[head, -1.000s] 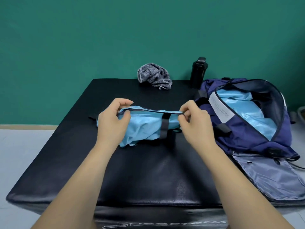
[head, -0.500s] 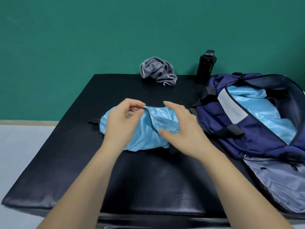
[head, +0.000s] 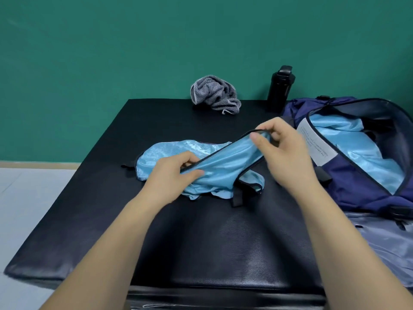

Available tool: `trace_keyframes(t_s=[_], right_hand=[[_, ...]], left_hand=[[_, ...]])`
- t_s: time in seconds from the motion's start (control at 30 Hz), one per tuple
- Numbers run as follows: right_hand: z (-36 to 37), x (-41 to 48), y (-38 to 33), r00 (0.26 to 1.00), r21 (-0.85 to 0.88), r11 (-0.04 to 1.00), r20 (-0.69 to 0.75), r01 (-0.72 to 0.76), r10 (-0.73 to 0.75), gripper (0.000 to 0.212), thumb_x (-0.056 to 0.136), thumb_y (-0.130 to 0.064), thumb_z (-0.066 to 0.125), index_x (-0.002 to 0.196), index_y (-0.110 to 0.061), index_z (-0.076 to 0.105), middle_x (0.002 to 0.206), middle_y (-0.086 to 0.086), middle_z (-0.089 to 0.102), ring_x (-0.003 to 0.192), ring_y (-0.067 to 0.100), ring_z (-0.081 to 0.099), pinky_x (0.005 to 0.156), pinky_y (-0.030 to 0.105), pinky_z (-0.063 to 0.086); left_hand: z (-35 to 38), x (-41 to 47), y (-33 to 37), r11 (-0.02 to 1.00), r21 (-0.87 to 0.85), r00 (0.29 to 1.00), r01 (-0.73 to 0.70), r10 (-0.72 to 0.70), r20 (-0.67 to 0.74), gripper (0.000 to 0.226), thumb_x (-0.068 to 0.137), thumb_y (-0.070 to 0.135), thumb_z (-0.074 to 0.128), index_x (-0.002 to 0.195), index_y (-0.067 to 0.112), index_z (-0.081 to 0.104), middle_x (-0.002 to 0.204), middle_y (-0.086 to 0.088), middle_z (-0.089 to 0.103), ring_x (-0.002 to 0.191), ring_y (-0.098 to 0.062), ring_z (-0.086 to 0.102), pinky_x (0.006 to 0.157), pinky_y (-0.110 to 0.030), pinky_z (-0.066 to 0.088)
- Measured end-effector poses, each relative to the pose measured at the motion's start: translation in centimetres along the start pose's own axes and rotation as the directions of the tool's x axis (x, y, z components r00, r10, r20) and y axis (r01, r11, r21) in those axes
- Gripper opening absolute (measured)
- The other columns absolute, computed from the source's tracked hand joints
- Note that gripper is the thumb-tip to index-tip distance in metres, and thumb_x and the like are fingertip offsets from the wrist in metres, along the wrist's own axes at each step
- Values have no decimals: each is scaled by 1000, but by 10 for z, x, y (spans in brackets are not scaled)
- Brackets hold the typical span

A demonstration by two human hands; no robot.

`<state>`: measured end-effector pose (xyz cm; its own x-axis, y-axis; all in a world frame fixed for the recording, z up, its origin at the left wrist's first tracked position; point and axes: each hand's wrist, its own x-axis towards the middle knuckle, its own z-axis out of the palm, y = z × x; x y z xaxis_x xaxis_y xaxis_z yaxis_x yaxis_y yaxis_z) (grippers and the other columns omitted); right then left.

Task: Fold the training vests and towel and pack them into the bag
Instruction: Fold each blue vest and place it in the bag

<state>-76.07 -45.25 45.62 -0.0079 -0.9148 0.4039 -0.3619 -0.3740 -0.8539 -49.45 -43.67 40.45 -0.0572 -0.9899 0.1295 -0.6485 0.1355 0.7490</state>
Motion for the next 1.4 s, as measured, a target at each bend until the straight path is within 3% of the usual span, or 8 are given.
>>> trace_keyframes(t_s=[0.27,0.43,0.6,0.73,0.87,1.07,1.27,1.4], right_hand=[[-30,4,20,959,-278,955,-283,-102,20,7,102,-27,65,107,-22,62,79,-13,57,67,4,49,65,15,38],[9,-6,14,998,-512,856,30,69,-63,49,85,-25,68,132,-31,57,130,-8,57,123,18,53,108,48,40],[58,-24,1,951,-355,911,291,207,-103,55,87,-47,78,137,-36,57,128,-20,57,123,7,52,112,43,36],[56,-17,-1,965,-314,929,231,198,-127,11,93,-28,76,99,-31,67,93,-19,69,95,5,62,95,40,49],[27,-4,0,997,-256,965,57,59,-45,11,93,-14,73,91,-24,68,84,-13,69,84,6,65,80,26,52],[7,4,10,998,-380,923,-54,-58,41,15,93,-13,65,95,-29,64,87,-11,67,82,12,61,79,30,51],[42,-16,-10,952,-367,913,298,180,-68,73,74,-31,79,141,-39,50,129,-17,57,125,9,54,110,42,38],[57,-22,-20,966,-188,974,248,125,-76,35,88,-13,69,116,-34,65,97,-13,73,94,8,66,84,29,51]], left_hand=[[-24,9,-10,999,-5,970,42,-42,-240,14,89,30,85,83,30,72,81,9,72,75,-5,61,68,-10,42],[-17,3,8,998,-25,959,-63,53,-277,8,91,24,81,92,32,79,90,12,73,86,-9,67,77,-20,50],[-1,-3,28,974,-11,941,-224,213,-263,13,88,13,83,95,24,82,88,8,69,85,-13,65,78,-17,45],[-3,-4,32,966,26,932,-258,256,-256,18,89,12,82,97,28,82,89,10,69,85,-13,65,77,-18,47],[-17,-1,21,984,20,942,-175,174,-287,23,91,11,78,97,33,81,92,15,73,87,-10,67,76,-18,49],[-26,-1,25,973,-203,945,-114,43,-325,17,96,16,75,94,31,82,92,16,78,83,-4,68,78,-19,50],[-8,-4,48,954,-232,941,-190,109,-322,16,93,10,73,91,25,79,93,10,75,78,-1,62,73,-11,41],[2,-5,60,935,-252,946,-248,178,-271,13,94,11,73,93,24,77,97,8,72,93,-7,66,77,-13,43]])
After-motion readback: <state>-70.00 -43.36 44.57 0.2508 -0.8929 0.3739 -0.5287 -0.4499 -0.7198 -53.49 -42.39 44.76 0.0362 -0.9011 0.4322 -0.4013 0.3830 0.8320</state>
